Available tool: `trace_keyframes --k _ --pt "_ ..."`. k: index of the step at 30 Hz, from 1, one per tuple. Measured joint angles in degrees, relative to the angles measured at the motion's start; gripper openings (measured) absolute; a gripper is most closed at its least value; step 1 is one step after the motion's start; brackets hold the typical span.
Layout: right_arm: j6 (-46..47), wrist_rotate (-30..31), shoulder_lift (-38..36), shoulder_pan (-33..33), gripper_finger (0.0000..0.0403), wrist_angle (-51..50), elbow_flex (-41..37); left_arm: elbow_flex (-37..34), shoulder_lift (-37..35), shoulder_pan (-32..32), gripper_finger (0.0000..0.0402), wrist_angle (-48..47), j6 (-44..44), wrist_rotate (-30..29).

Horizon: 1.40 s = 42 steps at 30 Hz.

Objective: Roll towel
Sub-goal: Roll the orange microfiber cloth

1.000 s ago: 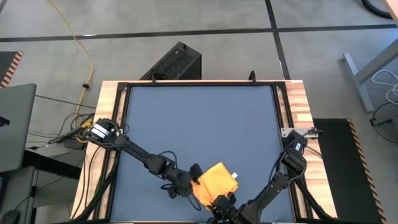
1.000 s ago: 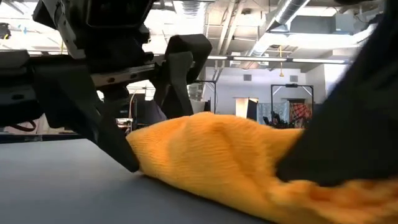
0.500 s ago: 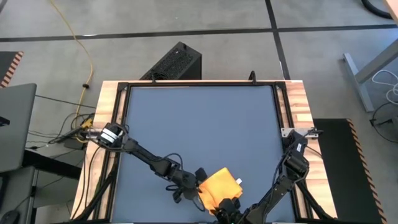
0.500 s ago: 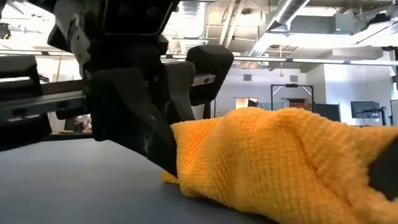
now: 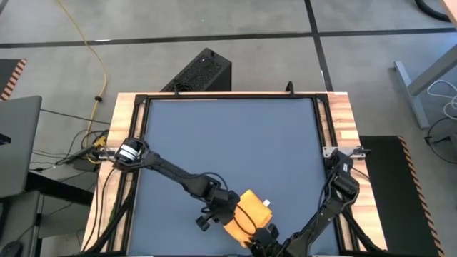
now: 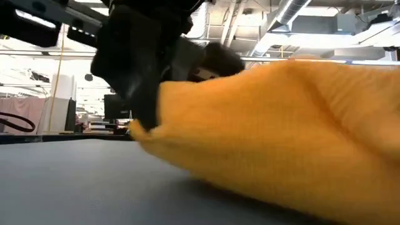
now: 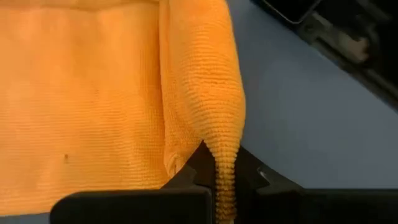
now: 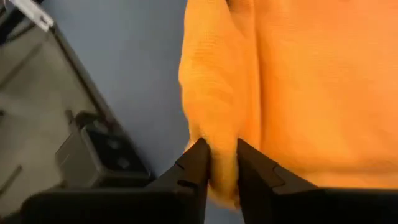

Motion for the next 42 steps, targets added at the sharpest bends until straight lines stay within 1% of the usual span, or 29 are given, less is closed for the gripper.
trace_keyframes --k 3,8,13,16,20,23,26,28,33,39,42 --pt "-3.04 -0.86 -2.92 -0.06 0.0123 -2.72 0.00 0.42 0.02 0.84 0.0001 -2.91 -3.08 4.07" --pt "-10.62 0.31 -7.19 0.57 0.0165 -4.65 0.07 0.58 0.11 2.68 0.0001 -3.51 -9.10 8.79" --pt "-23.92 2.73 -6.72 -0.68 0.0189 1.78 0.07 0.62 0.11 5.44 0.0000 -2.50 -15.67 14.90" --pt "-29.79 1.93 -5.03 -3.09 0.0188 6.01 0.07 0.62 0.11 7.07 0.0000 -2.84 -19.74 15.20" --pt "-34.64 0.52 -3.06 -6.86 0.0173 7.90 0.04 0.66 1.49 8.63 0.0000 -4.02 -23.62 17.36" --pt "-34.88 0.56 -2.82 -8.87 0.0154 6.68 0.02 0.83 4.38 9.00 0.0000 -4.63 -25.36 19.73" --pt "-34.63 0.41 -2.82 -9.84 0.0129 6.01 0.04 1.04 7.21 9.34 0.0000 -4.91 -27.08 23.95" --pt "-34.24 0.29 -2.82 -9.93 0.0111 5.68 0.02 1.17 7.89 9.58 0.0004 -4.97 -27.56 24.93" --pt "-32.32 0.36 -2.82 -9.58 0.0065 5.09 0.02 0.82 6.65 10.49 0.0037 -4.57 -26.83 22.69" --pt "-24.23 -0.01 -1.09 -9.38 0.0019 1.43 -0.07 0.68 4.53 11.53 0.0082 -0.94 -27.61 20.62" --pt "-20.42 -0.55 0.26 -9.22 0.0009 0.17 -0.09 0.71 4.20 11.39 0.0105 -1.17 -26.90 20.07"
